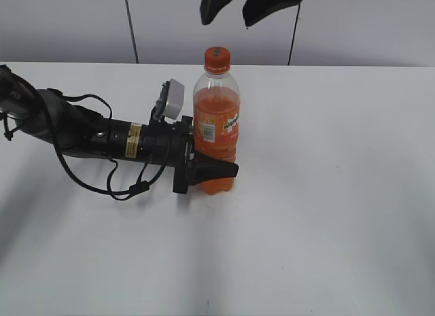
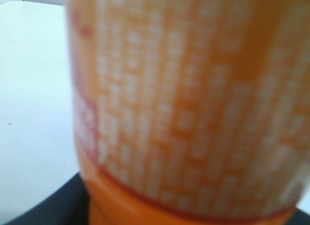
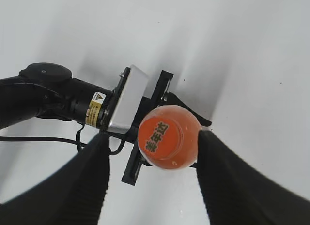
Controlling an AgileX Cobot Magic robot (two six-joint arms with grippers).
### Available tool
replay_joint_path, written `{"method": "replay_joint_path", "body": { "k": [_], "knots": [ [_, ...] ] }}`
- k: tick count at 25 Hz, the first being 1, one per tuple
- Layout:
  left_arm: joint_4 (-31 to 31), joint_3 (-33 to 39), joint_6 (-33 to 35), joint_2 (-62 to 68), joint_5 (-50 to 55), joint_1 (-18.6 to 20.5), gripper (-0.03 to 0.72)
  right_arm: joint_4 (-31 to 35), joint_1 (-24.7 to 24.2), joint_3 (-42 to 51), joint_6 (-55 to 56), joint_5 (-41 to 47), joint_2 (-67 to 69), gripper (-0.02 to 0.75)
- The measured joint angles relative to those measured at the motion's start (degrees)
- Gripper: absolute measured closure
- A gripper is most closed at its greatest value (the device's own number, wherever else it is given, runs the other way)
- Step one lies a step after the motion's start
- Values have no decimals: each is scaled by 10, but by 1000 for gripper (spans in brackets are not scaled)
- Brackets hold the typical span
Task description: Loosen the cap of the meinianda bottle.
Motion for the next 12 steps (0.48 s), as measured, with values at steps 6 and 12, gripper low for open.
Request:
{"method": "replay_joint_path", "body": {
  "k": [6, 12],
  "knots": [
    [0, 0, 0, 0, -1, 0, 279, -3, 0, 0, 15, -7, 29, 310],
    [0, 0, 0, 0, -1, 0, 279, -4, 0, 0, 16, -8, 43, 310]
  ]
}}
